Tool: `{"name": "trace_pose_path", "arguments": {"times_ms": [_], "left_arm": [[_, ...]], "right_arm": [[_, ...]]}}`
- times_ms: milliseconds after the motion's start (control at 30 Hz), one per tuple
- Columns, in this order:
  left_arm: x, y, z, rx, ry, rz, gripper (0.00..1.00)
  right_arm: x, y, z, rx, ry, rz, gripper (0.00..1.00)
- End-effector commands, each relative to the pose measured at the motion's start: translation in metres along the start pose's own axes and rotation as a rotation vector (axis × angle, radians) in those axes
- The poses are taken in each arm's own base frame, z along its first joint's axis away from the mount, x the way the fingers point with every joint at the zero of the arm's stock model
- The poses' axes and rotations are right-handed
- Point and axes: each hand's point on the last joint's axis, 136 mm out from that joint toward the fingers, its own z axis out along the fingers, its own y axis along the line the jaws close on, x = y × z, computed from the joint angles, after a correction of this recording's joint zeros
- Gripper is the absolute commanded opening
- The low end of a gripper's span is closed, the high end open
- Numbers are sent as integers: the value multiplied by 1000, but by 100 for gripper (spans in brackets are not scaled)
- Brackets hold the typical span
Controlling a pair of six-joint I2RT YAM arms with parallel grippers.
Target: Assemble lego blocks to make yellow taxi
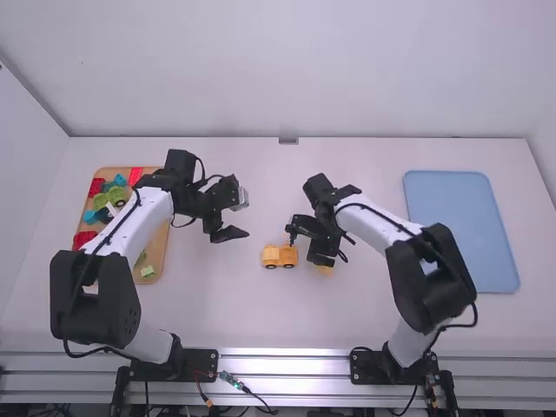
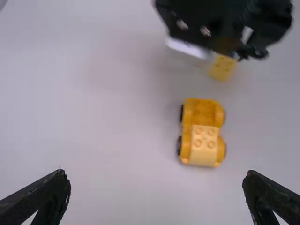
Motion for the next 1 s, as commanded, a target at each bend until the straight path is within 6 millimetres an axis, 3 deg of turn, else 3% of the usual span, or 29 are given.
{"name": "trace_pose_path", "arguments": {"times_ms": [0, 167, 367, 667, 767, 967], "left_arm": [[-15, -26, 3, 66, -140, 143, 99], [-8, -50, 27, 95, -248, 201, 99], [6, -53, 54, 26, -310, 119, 99], [22, -57, 67, -25, -342, 73, 99], [26, -56, 71, -22, -345, 41, 99], [21, -59, 72, 26, -391, 26, 99]], "right_arm": [[-13, 4, -28, 7, -161, 16, 99], [-13, 15, -29, 54, -332, 16, 99], [-7, 29, 6, 96, -506, 15, 99], [4, 38, 23, 145, -650, 40, 100], [12, 39, 27, 170, -660, 51, 94], [22, 39, 25, 177, -729, 86, 91]]}}
